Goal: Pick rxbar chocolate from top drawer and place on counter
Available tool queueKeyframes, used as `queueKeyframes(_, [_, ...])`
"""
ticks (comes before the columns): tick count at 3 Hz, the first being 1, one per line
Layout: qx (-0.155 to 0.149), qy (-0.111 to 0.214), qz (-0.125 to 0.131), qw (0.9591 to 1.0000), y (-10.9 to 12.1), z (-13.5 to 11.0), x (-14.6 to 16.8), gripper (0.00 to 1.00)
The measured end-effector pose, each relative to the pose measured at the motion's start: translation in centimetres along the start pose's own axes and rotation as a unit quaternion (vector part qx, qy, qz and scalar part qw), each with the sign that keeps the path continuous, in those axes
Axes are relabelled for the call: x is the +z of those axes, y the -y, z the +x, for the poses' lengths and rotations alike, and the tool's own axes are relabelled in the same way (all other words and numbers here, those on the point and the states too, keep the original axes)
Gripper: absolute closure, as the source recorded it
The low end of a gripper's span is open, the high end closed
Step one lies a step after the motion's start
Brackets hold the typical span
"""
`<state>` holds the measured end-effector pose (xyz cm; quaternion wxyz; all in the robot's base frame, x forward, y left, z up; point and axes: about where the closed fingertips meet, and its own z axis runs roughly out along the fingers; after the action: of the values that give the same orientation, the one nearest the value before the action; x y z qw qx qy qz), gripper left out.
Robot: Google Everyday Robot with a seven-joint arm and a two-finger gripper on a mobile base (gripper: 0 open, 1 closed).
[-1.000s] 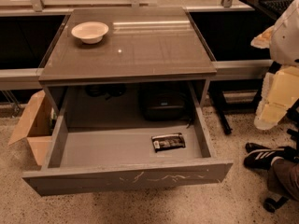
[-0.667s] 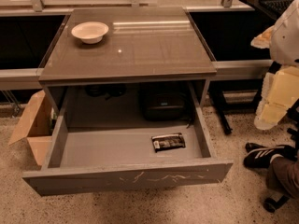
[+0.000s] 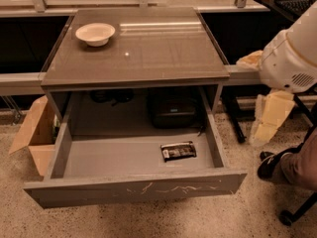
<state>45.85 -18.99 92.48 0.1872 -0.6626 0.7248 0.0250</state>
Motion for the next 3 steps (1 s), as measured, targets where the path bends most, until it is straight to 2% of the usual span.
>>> queueKeyframes(1, [-0.04,0.055,-0.029,0.9973,0.3,-0.8,4.4,0.0])
queueKeyframes(2, [-0.07,0.12,-0.062,0.9884,0.4,-1.8,9.1,0.0])
queueKeyframes(3, [-0.07,0.12,-0.062,0.9884,0.4,-1.8,9.1,0.0])
